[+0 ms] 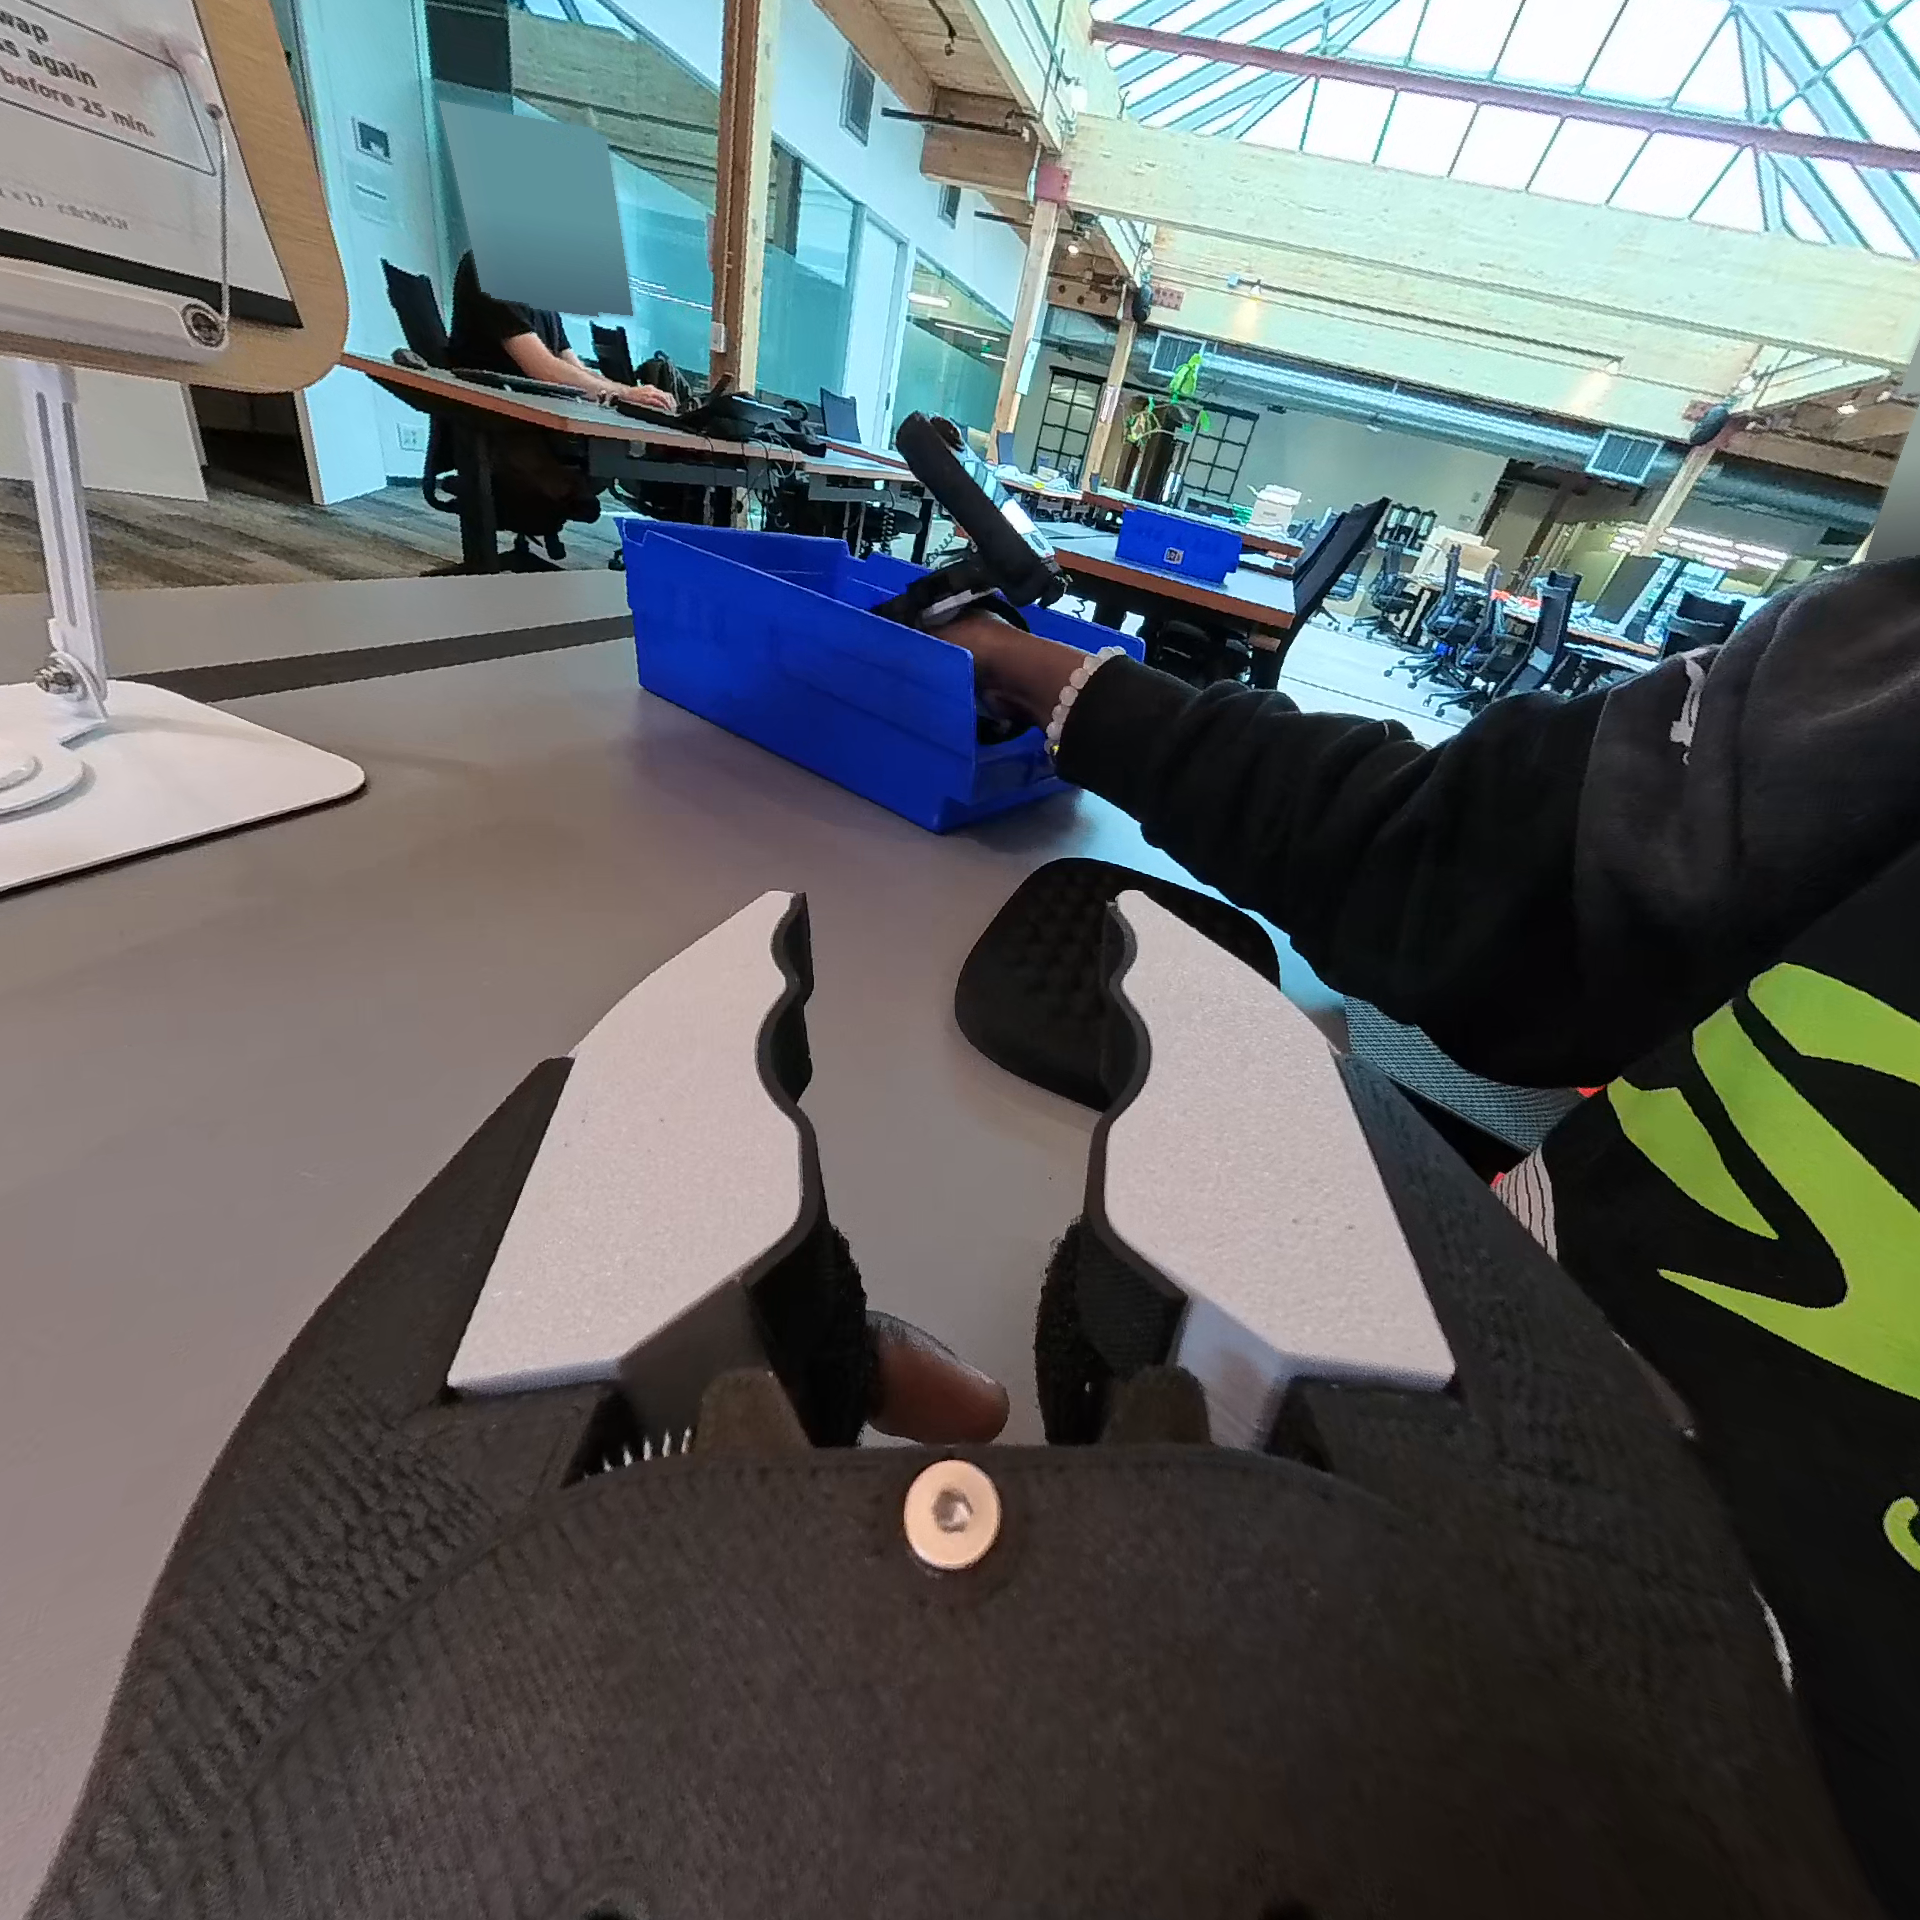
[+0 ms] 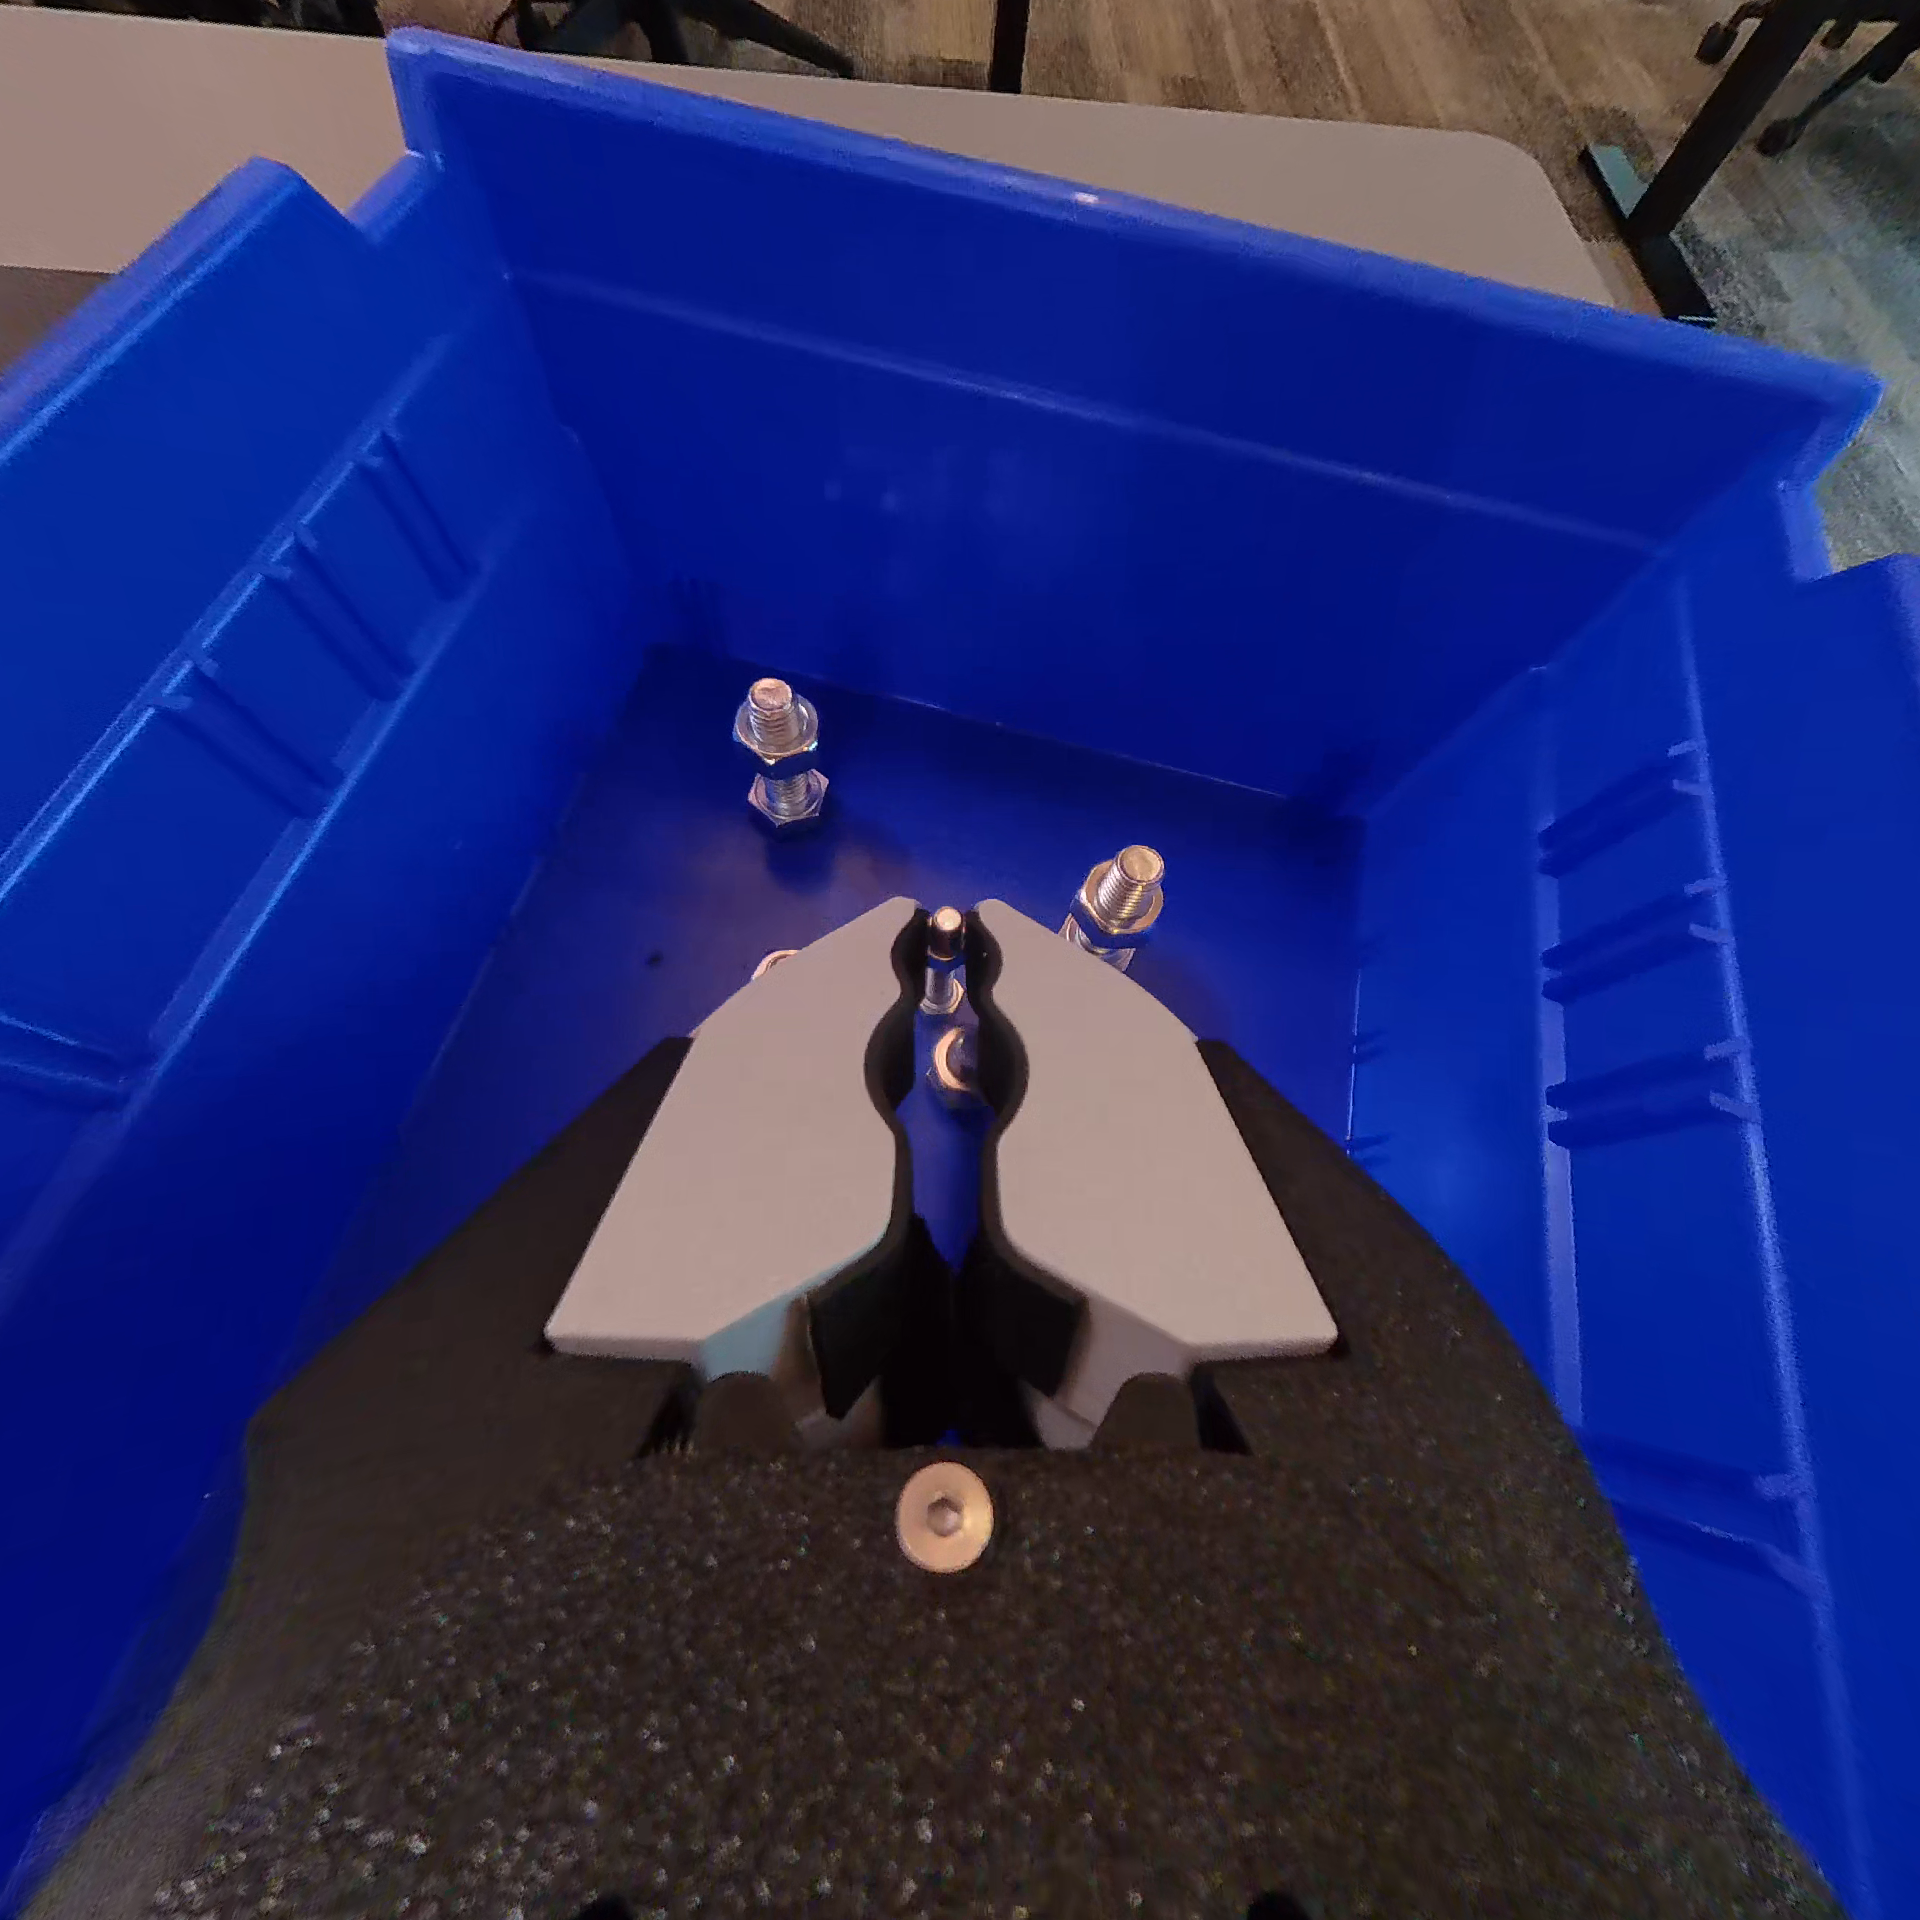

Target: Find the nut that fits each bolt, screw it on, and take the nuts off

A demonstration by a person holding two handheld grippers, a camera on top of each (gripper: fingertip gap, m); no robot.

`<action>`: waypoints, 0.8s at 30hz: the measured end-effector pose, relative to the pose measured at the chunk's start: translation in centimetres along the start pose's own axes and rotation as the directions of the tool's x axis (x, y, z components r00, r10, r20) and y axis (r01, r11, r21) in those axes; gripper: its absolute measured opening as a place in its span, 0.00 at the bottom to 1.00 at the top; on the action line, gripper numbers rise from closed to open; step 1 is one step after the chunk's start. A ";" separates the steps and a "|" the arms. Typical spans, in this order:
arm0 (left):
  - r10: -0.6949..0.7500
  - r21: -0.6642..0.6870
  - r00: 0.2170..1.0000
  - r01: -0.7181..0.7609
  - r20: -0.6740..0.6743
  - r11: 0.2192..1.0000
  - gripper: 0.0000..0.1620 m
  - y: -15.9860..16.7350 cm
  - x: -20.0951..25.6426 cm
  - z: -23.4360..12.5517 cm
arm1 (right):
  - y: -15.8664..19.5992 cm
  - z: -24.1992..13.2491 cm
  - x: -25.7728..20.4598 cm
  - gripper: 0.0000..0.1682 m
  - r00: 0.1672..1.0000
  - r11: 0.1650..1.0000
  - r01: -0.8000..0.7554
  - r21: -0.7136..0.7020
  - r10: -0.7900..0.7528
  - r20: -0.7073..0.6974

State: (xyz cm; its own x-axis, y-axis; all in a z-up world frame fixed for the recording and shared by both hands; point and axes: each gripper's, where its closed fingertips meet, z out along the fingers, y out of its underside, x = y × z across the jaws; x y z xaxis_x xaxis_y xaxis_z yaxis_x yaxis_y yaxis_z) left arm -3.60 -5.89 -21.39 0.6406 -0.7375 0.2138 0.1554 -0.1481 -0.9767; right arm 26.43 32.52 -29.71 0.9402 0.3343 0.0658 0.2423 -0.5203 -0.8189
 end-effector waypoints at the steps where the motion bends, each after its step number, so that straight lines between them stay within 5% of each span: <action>1: 0.000 0.000 1.000 0.000 0.000 1.000 0.33 0.0 0.0 0.0 | 0.0 0.0 0.0 0.05 1.000 1.000 0.000 0.002 0.000 0.001; 7: -0.001 -0.002 1.000 0.001 0.000 1.000 0.33 0.0 0.0 0.0 | -2.6 -2.9 -0.5 0.19 0.999 0.993 -0.039 0.115 0.041 -0.016; 10: -0.006 -0.004 1.000 0.006 -0.001 1.000 0.33 0.0 0.0 0.0 | -5.5 -8.3 -2.5 0.39 0.997 0.965 -0.074 0.251 0.080 -0.014; 14: -0.003 -0.010 1.000 0.003 -0.007 1.000 0.33 0.1 0.1 0.1 | -8.0 -17.5 -9.9 0.44 0.992 0.872 -0.033 0.489 -0.032 0.123; 18: 0.031 -0.002 0.999 -0.031 0.011 1.000 0.33 -0.5 0.4 -0.3 | -4.8 -23.7 -20.4 0.38 0.891 0.798 -0.045 0.601 -0.240 0.386; 24: 0.020 0.072 1.000 -0.021 0.010 0.997 0.28 -7.4 0.7 -3.9 | 3.2 -22.5 -28.7 0.38 0.716 0.846 0.031 0.532 -0.390 0.579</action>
State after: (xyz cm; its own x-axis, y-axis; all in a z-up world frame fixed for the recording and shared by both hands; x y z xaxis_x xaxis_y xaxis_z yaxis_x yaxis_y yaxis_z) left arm -7.24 -7.94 -14.07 0.6510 -0.7338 0.1942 0.1961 -0.0846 -0.9769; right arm 5.63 3.58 -21.33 0.4400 0.8973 0.0368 0.1064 -0.0114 -0.9943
